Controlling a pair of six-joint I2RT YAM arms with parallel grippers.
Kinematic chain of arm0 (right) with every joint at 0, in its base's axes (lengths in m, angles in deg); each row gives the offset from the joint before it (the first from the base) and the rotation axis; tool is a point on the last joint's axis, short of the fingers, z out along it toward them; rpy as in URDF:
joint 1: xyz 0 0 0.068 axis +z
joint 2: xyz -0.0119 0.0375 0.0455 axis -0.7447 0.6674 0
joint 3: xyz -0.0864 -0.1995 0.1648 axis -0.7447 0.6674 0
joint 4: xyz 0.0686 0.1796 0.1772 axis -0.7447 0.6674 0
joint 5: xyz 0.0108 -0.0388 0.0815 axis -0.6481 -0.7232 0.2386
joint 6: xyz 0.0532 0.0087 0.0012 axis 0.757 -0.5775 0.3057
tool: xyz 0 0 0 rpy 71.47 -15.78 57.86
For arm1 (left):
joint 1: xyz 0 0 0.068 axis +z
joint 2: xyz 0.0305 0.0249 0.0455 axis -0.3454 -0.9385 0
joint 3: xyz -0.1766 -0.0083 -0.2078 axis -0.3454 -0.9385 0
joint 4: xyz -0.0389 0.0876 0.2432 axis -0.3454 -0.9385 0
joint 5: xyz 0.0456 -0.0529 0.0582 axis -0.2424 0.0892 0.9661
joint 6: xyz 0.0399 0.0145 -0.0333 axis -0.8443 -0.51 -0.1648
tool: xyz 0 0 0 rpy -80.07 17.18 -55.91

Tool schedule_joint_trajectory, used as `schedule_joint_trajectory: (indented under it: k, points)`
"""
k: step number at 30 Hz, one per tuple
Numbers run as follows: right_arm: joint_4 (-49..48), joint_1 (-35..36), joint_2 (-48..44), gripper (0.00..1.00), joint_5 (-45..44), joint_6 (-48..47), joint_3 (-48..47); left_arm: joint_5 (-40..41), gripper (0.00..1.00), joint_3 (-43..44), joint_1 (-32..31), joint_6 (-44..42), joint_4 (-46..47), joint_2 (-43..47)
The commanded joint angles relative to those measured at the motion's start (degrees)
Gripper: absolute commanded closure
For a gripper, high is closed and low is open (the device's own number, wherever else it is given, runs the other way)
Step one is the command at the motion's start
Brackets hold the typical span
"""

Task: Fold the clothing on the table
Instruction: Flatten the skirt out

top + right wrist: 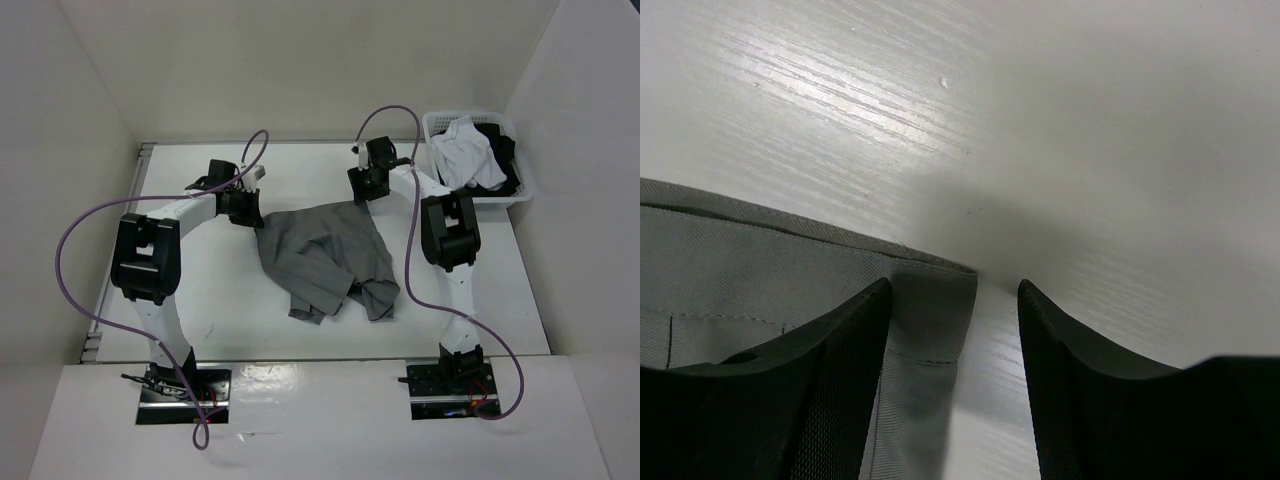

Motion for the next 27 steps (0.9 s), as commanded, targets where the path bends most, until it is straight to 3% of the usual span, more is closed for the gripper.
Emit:
schedule_joint_trajectory:
  k: [1, 15, 19, 20, 24, 27]
  points:
    - [6.2, 0.8, -1.2, 0.42, 1.3, -0.6, 2.2, -0.7, 1.00, -0.3, -0.3, -1.2, -0.3, 0.2]
    - [7.2, 3.5, -2.0, 0.43, 2.6, -2.8, 5.0, -0.7, 1.00, -0.3, -0.3, -1.2, -0.3, 0.2]
    - [7.2, 4.0, -0.8, 0.57, 2.6, -2.8, 5.0, -0.7, 1.00, -0.3, -0.3, -1.7, -0.3, 0.8]
    - [7.2, 4.0, -0.3, 0.69, 2.6, -2.8, 5.0, -0.7, 1.00, -0.3, -0.3, -1.7, -0.3, 0.8]
    - [7.8, 4.0, -0.3, 0.97, 1.9, -2.8, 5.0, -0.2, 1.00, -0.3, -0.3, -2.2, -0.3, 0.8]
    - [8.3, 4.0, -1.9, 1.00, 0.2, -2.8, 5.5, -0.2, 1.00, -0.3, -0.3, -2.2, -0.9, 1.4]
